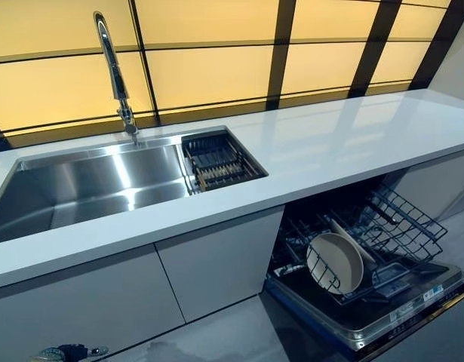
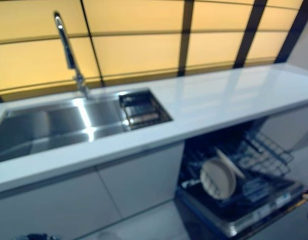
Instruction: Take plates into dishwasher
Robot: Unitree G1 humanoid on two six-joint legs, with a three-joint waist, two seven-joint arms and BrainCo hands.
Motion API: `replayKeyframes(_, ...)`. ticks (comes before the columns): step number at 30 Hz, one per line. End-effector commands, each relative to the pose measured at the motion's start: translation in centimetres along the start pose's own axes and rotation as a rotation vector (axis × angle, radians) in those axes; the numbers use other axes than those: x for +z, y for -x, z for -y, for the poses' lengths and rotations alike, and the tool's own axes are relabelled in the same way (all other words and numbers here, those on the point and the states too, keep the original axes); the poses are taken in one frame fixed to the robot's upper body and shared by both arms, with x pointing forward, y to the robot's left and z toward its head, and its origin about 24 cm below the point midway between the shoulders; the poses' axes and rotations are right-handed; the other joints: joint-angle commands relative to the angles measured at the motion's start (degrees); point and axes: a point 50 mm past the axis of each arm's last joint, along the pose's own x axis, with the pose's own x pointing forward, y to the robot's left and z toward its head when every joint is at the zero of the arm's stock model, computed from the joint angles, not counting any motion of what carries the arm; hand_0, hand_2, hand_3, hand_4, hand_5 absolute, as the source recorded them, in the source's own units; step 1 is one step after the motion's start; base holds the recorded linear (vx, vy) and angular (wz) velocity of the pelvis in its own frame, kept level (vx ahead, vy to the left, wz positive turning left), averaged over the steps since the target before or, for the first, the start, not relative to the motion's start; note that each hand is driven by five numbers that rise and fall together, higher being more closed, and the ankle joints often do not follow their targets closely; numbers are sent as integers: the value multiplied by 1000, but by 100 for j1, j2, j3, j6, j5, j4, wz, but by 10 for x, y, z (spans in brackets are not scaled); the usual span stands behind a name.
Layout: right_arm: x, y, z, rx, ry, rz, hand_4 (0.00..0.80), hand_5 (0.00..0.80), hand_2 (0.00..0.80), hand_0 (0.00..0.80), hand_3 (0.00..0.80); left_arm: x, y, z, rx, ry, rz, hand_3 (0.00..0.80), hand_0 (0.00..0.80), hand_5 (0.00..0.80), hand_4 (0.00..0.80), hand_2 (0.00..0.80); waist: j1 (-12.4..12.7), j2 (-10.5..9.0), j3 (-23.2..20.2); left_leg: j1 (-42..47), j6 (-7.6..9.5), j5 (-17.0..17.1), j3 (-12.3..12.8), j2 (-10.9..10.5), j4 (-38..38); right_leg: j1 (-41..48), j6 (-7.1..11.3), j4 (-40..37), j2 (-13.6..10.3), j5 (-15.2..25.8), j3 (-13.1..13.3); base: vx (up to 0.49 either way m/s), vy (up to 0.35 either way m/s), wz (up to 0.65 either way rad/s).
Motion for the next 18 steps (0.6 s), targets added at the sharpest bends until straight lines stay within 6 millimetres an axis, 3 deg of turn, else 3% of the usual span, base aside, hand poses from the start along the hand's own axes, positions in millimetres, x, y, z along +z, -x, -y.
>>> replayKeyframes(1,7,-1,-5,37,-61,59,0,0,0,0,0,14,6,-19,61,-48,40,0,0,0,0,0,61,18,121,59,430,-30,-88,-250,-134,-667,163,366,344,646,-296,-282,-112,-19)
replayKeyframes(5,-7,-7,-25,91,-57,6,0,0,0,0,0,11,9,-29,88,-47,26,0,0,0,0,0,422,83,4,-336,427,180,192,-37,-24,3,88,773,-74,311,-359,-236,-131,-68)
replayKeyframes(8,-22,-12,-41,120,-66,-37,0,0,0,0,0,15,13,-42,99,-52,15,0,0,0,0,0,588,20,-99,-529,421,95,143,14,249,415,108,499,-350,239,-256,-133,-186,-34)
replayKeyframes(10,-26,-15,-52,138,-78,-48,0,0,0,0,0,18,16,-48,106,-51,13,0,0,0,0,0,646,-14,-113,-507,389,26,160,59,300,427,170,292,-503,327,-370,-90,-215,-25)
replayKeyframes(14,-27,-17,-74,196,-101,-33,0,0,0,0,0,24,17,-52,112,-24,7,0,0,0,0,0,660,80,-42,-434,269,165,136,246,83,407,218,182,-371,75,-443,-102,-167,-47)
replayKeyframes(18,-40,-18,-89,272,-131,-64,0,0,0,0,0,29,13,-41,107,-2,17,0,0,0,0,0,652,85,-11,-492,188,318,145,299,-55,489,254,43,-270,-96,-561,-124,-134,5)
